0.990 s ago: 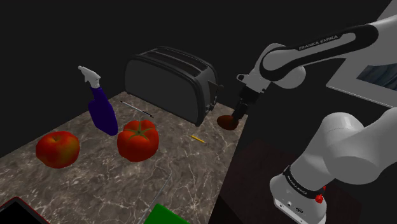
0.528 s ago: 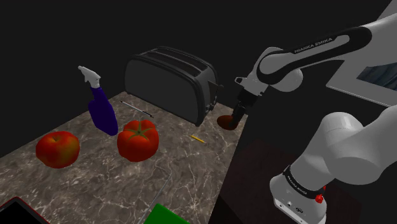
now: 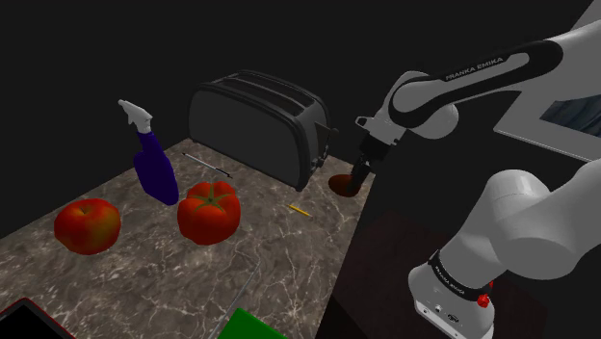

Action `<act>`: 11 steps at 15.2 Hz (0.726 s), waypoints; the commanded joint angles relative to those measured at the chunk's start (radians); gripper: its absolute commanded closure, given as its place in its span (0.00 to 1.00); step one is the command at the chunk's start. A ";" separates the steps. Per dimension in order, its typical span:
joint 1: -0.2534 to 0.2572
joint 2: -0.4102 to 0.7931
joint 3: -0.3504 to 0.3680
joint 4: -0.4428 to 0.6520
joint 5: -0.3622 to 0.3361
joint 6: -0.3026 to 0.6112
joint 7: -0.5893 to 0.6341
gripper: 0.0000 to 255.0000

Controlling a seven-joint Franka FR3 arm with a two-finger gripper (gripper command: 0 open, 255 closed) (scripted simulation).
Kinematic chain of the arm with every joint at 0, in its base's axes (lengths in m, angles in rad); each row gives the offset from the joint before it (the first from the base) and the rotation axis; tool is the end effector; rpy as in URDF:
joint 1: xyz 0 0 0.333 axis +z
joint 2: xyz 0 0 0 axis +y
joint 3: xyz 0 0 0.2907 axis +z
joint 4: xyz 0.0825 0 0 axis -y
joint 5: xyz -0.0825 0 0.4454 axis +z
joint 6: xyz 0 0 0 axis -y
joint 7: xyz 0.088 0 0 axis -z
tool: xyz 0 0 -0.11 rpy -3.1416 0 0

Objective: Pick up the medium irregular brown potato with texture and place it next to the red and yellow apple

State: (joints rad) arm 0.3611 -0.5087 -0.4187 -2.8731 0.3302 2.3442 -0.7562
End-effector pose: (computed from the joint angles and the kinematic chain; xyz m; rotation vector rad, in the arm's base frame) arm 0.3851 0.0198 0.2447 -2.6250 -0.6857 -0.1166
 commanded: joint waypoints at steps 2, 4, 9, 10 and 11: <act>0.000 0.001 0.000 0.000 0.000 0.000 0.000 1.00; 0.000 0.000 0.000 0.000 0.000 0.000 0.000 1.00; -0.029 -0.063 0.027 0.026 -0.036 -0.083 0.052 1.00; -0.033 -0.075 0.032 0.033 -0.042 -0.099 0.062 1.00; -0.037 -0.086 0.036 0.039 -0.047 -0.116 0.071 1.00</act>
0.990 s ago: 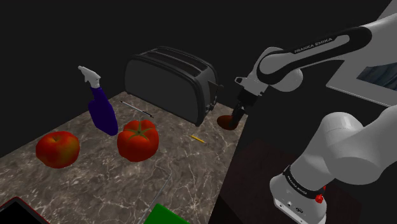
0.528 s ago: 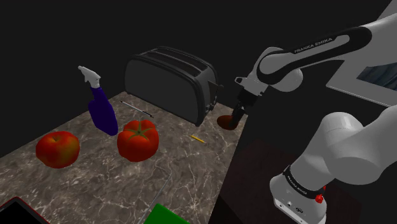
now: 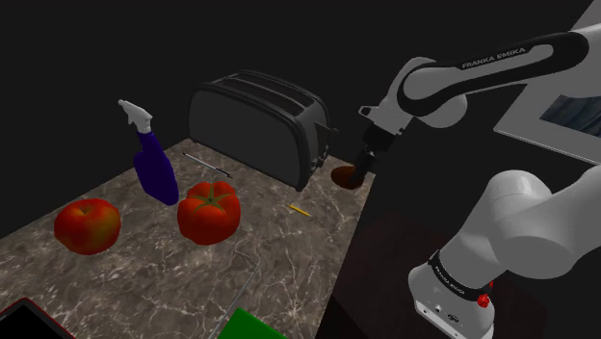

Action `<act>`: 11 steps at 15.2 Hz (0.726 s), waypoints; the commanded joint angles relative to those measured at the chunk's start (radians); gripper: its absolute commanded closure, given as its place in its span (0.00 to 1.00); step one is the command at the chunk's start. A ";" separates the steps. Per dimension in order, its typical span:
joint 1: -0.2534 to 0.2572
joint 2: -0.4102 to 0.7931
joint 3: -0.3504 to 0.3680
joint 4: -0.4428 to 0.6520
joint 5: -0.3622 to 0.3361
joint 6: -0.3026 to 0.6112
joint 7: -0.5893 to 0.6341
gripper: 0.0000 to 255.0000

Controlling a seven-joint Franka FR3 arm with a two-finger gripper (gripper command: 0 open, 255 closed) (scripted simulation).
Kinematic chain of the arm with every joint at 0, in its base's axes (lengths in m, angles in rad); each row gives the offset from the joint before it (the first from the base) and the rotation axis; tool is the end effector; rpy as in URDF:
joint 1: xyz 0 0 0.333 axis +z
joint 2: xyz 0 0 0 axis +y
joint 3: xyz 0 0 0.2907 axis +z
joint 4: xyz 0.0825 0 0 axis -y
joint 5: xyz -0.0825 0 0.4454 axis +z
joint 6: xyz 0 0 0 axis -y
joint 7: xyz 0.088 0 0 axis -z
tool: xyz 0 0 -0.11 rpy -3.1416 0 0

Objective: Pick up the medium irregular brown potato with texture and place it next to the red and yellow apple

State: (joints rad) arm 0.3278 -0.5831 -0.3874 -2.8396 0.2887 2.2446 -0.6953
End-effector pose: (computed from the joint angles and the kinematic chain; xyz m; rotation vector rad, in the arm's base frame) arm 0.3916 0.0197 0.2822 -2.6247 -0.6861 -0.1166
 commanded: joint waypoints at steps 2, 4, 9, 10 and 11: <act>-0.011 -0.032 0.014 0.019 -0.014 -0.048 0.027 1.00; -0.018 -0.051 0.021 0.034 -0.022 -0.080 0.043 1.00; -0.029 -0.092 0.039 0.076 -0.036 -0.156 0.079 1.00; -0.030 -0.099 0.042 0.085 -0.038 -0.171 0.086 1.00; -0.032 -0.106 0.045 0.094 -0.040 -0.186 0.093 1.00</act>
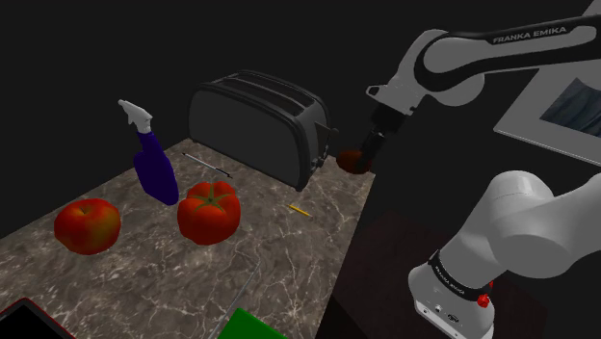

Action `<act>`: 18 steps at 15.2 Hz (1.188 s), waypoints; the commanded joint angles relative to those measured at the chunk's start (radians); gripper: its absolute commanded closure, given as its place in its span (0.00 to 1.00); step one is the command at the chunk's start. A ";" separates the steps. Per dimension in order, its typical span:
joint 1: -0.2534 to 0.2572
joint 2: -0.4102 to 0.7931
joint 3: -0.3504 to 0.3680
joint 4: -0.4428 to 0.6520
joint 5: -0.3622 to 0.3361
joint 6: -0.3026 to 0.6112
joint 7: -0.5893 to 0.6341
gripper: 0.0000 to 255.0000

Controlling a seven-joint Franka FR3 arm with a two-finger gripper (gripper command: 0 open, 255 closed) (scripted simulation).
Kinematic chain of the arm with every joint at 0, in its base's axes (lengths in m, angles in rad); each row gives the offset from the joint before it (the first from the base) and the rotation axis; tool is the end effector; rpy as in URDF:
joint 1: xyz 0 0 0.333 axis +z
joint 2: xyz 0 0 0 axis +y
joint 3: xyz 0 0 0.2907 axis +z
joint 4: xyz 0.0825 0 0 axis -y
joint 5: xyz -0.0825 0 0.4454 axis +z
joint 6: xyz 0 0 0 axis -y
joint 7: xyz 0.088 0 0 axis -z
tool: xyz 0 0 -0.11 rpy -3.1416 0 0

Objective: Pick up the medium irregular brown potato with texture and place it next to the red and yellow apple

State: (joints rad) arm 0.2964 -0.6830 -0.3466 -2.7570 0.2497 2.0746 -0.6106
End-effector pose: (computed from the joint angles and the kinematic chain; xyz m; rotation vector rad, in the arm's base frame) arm 0.3996 0.0192 0.3502 -2.6249 -0.6861 -0.1165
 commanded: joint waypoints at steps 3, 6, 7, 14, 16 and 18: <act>-0.004 -0.024 0.012 0.040 -0.006 -0.059 0.027 1.00; -0.006 -0.038 0.019 0.070 -0.010 -0.101 0.045 1.00; -0.006 -0.042 0.021 0.081 -0.011 -0.115 0.050 1.00; -0.006 -0.063 0.035 0.159 -0.014 -0.208 0.088 1.00; -0.005 -0.067 0.038 0.183 -0.015 -0.233 0.098 1.00; -0.004 -0.069 0.041 0.204 -0.015 -0.254 0.106 1.00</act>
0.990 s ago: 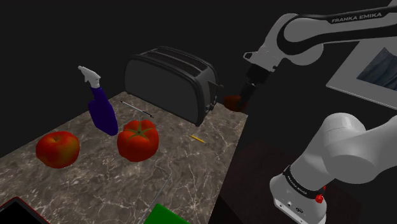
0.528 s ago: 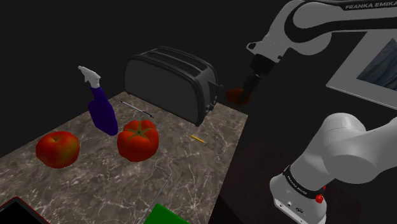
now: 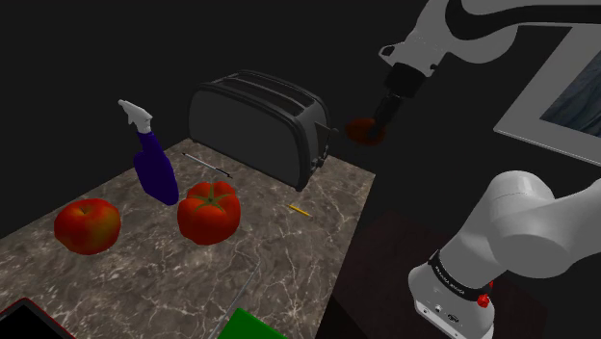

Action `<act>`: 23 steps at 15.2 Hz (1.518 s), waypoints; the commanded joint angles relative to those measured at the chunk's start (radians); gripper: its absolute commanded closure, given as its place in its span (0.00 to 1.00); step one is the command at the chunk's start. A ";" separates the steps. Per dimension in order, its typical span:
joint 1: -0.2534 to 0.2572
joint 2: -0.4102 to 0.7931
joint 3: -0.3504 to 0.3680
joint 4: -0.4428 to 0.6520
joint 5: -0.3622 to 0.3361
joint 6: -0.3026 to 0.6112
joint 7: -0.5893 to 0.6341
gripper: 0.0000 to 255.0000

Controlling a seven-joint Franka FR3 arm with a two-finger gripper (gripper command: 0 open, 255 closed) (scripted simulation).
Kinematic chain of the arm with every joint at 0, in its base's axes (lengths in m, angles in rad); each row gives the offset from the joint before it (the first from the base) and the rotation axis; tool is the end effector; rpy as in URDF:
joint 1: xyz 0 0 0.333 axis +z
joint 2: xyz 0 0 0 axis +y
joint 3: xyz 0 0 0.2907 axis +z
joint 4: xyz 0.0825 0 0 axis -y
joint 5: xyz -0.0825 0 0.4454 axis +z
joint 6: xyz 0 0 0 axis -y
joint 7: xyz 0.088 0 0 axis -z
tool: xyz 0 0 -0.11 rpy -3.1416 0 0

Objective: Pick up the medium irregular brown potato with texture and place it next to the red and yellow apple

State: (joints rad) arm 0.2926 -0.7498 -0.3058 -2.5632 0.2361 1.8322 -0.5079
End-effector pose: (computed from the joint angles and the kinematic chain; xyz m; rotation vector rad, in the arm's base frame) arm 0.4077 0.0199 0.4607 -2.6247 -0.6861 -0.1163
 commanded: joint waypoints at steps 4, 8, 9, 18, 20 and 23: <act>0.061 0.093 0.059 0.054 0.063 0.063 0.059 1.00; 0.115 0.201 0.111 0.119 0.118 0.128 0.108 1.00; 0.128 0.230 0.123 0.138 0.130 0.143 0.120 1.00; 0.215 0.501 0.215 0.363 0.203 0.236 0.225 1.00; 0.230 0.564 0.232 0.426 0.210 0.248 0.250 1.00; 0.250 0.660 0.254 0.528 0.215 0.258 0.289 1.00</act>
State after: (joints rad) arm 0.5359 -0.1248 -0.0590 -2.0737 0.4494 2.0876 -0.2327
